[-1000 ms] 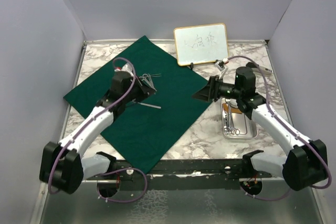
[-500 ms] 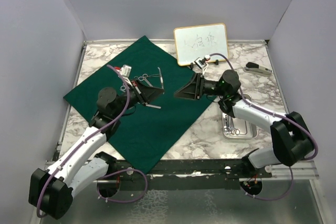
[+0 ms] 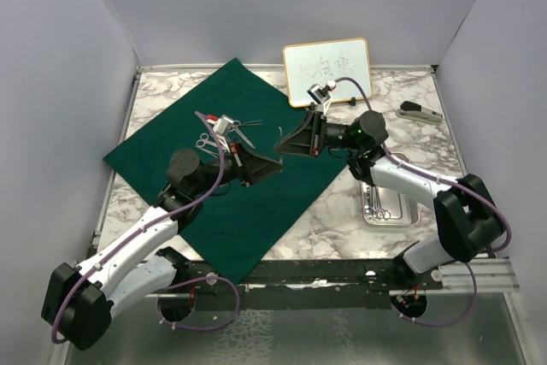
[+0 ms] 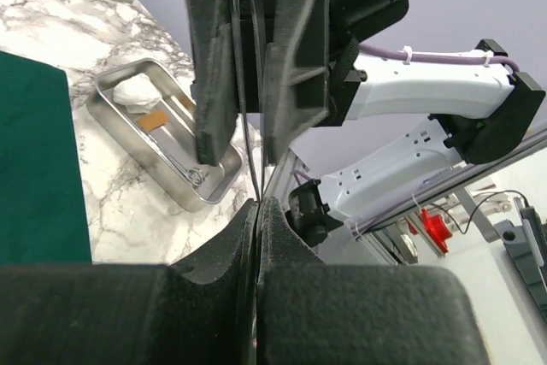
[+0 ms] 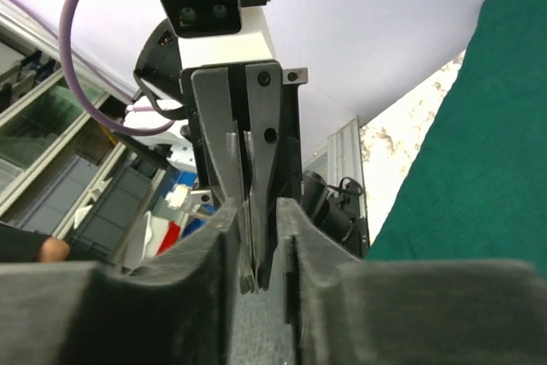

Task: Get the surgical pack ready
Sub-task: Place the medical item in the container.

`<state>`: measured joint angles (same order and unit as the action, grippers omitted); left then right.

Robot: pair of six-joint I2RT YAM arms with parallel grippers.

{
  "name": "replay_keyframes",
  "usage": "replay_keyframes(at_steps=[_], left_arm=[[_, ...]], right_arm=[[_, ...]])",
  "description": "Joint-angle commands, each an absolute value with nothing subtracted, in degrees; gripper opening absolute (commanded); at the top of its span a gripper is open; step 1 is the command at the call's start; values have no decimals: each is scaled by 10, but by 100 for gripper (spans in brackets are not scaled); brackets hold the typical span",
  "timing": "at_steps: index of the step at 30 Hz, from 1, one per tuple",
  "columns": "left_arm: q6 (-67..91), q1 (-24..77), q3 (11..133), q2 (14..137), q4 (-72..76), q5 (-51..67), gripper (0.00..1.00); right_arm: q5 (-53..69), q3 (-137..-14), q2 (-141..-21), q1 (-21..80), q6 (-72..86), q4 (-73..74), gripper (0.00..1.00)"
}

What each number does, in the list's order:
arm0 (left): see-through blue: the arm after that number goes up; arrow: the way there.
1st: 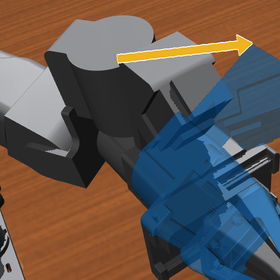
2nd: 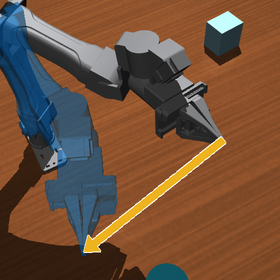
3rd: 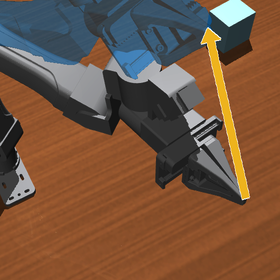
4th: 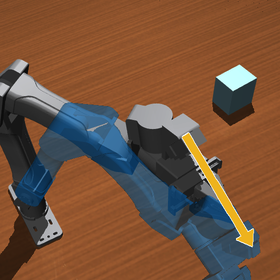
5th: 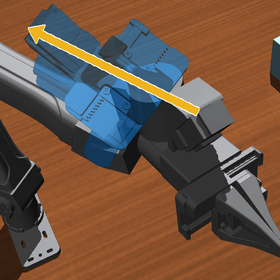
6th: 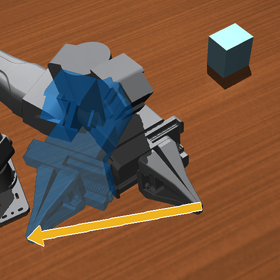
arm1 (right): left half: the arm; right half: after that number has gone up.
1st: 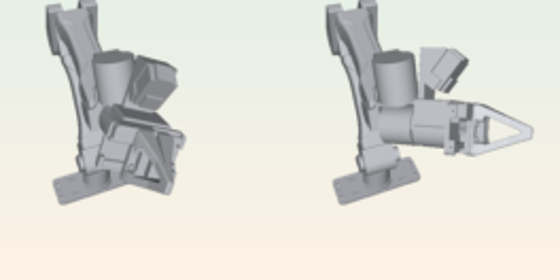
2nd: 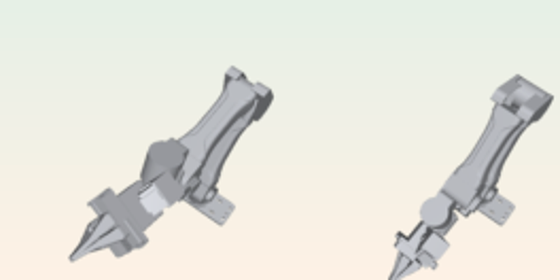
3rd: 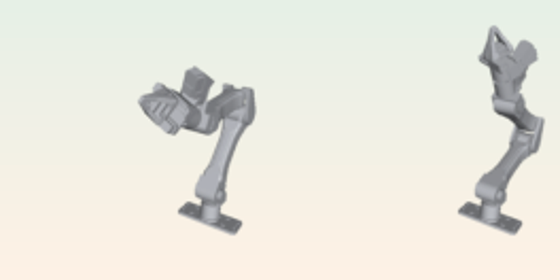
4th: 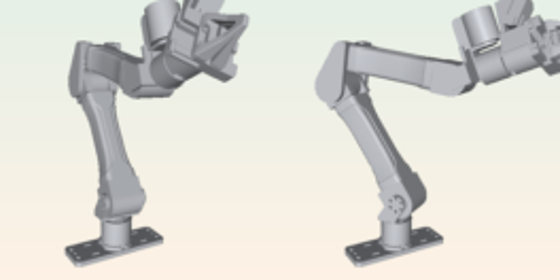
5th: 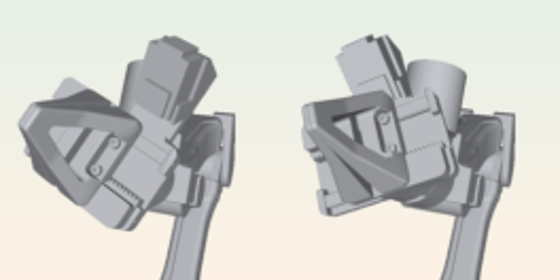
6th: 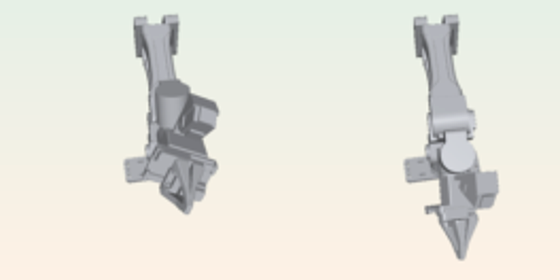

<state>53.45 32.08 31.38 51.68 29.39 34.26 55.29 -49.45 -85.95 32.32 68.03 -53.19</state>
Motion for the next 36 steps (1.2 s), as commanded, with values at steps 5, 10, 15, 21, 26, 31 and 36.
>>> replay_keyframes(at_steps=[5, 10, 15, 21, 26, 31, 36], left_arm=[[523, 328, 305, 511, 332, 356, 0], [501, 327, 300, 524, 280, 344, 34], [454, 322, 315, 529, 201, 338, 49], [376, 313, 369, 529, 98, 336, 65], [354, 291, 388, 517, 84, 357, 65], [346, 272, 390, 497, 85, 383, 65], [333, 276, 392, 473, 73, 387, 65]], right_arm=[[546, -472, -819, 328, 666, -533, 1], [449, -497, -712, 326, 460, -197, 1], [134, -547, -618, 326, 261, 236, 1], [-143, -564, -622, 326, 307, 519, 1], [-237, -587, -717, 323, 369, 636, 1], [-229, -600, -813, 277, 351, 644, 1], [-273, -649, -911, 258, 335, 652, 1]])
